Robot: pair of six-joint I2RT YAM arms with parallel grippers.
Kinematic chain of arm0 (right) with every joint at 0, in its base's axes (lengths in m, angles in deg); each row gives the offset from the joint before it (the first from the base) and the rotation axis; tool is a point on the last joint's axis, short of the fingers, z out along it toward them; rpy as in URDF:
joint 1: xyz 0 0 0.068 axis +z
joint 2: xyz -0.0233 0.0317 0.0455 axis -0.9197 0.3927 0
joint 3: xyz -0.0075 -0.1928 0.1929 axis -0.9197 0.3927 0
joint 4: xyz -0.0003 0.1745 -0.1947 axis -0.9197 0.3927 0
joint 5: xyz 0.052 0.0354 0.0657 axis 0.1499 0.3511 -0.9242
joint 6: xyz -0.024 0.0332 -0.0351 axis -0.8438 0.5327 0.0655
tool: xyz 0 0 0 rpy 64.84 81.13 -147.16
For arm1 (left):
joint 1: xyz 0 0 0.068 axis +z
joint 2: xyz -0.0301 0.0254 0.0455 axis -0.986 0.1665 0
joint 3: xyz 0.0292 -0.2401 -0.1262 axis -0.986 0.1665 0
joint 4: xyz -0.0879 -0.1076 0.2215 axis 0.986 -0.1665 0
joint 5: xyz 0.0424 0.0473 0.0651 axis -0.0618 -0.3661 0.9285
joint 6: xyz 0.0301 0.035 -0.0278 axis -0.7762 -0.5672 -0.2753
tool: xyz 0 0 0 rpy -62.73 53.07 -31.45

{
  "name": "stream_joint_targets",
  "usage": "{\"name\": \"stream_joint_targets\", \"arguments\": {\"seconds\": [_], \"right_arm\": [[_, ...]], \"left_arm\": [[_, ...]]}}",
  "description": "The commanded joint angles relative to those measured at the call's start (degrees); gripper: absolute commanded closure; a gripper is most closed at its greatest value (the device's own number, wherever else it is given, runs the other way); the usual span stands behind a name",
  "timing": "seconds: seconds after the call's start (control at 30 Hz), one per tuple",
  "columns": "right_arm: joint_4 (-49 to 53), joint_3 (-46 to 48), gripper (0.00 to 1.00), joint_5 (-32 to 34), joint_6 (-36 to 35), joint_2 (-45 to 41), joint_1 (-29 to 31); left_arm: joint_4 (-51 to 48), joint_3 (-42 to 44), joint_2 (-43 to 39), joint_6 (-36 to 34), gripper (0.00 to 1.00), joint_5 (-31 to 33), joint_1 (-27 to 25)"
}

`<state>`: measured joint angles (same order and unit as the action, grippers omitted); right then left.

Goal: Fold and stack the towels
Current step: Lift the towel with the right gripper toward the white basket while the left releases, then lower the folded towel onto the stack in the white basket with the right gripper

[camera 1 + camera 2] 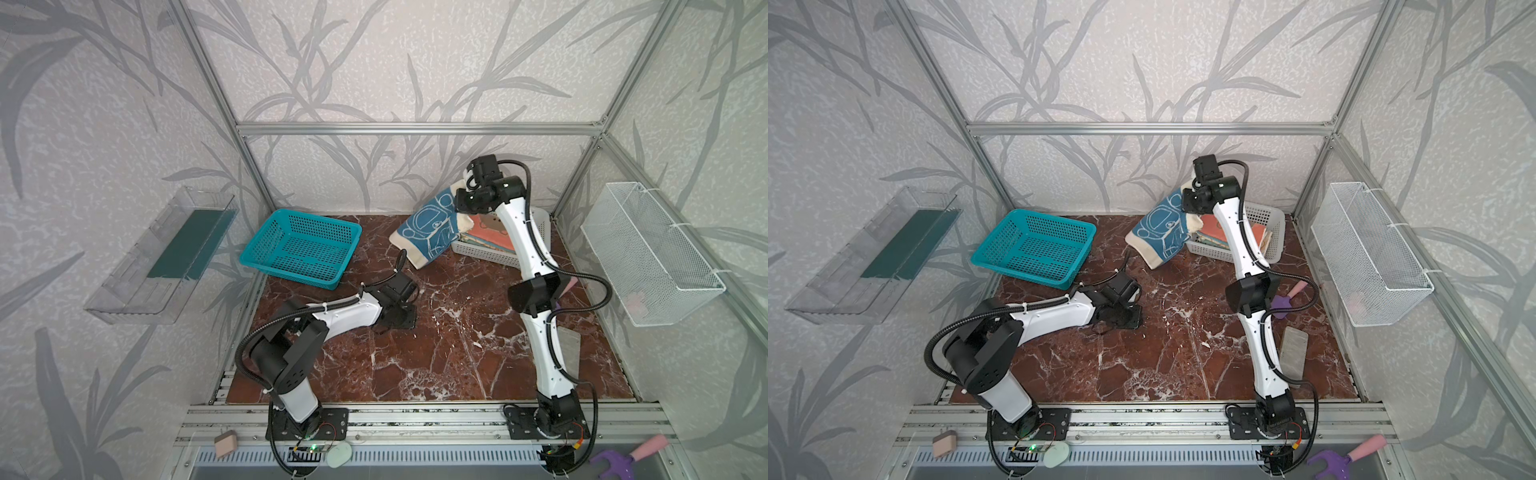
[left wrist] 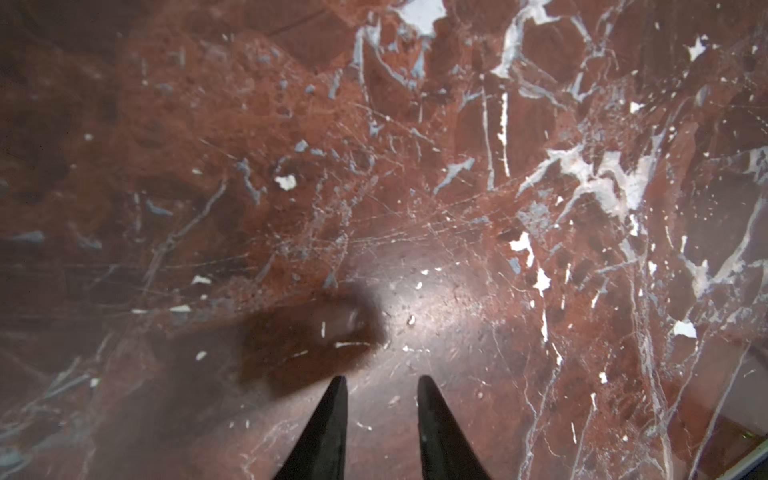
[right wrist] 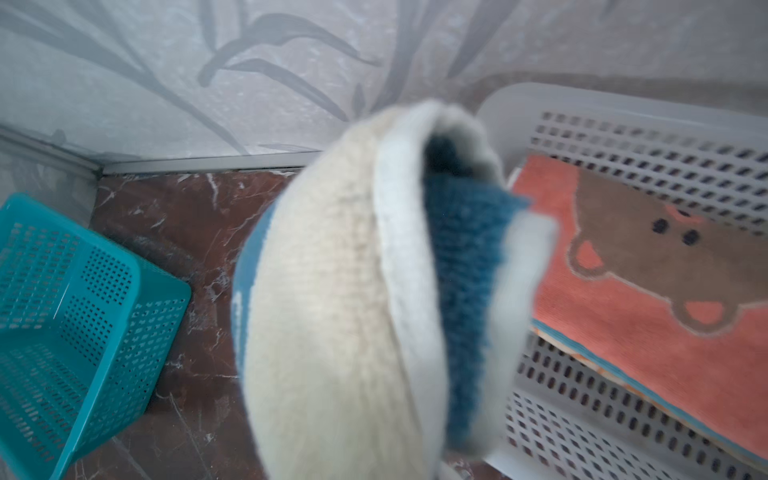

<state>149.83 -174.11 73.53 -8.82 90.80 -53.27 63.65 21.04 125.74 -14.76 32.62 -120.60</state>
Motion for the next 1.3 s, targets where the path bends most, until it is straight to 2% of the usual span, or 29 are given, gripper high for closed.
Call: {"name": "stream_joint_targets", "arguments": {"seconds": [0.0,0.23,0.57,0.77,0.87,1.0,1.27], "right_arm": [[-10.96,9.04,1.0,-1.37,5.58,-7.39,-6.34],[-0.44,-1.74,1.0,-0.32,2.72,0.04,-12.98],[2.03,5.29,1.0,0.98,2.04,3.59,-16.64],[-4.92,19.75,1.0,4.34,0.98,-2.49,-17.45],[-10.39,29.69,1.0,0.67,0.39,-4.63,-17.03],[-11.65,37.2,1.0,-1.09,-0.96,-5.67,-13.29],[-18.09,53.9,1.0,-6.61,1.84,-12.34,-5.43]], "left_arm": [[1.24,1.07,1.36,-0.51,0.69,-0.81,0.84],[1.72,0.93,3.72,-0.1,0.69,-2.04,1.69],[0.49,1.45,4.94,0.21,0.69,-1.99,1.93],[-0.1,0.8,6.5,0.19,0.69,-2.0,1.95],[0.05,0.42,6.61,0.19,0.69,-2.03,1.92],[-0.3,-0.26,7.09,0.29,0.69,-2.2,1.94],[-1.68,-0.24,5.78,0.7,0.68,-0.66,2.1]]}}
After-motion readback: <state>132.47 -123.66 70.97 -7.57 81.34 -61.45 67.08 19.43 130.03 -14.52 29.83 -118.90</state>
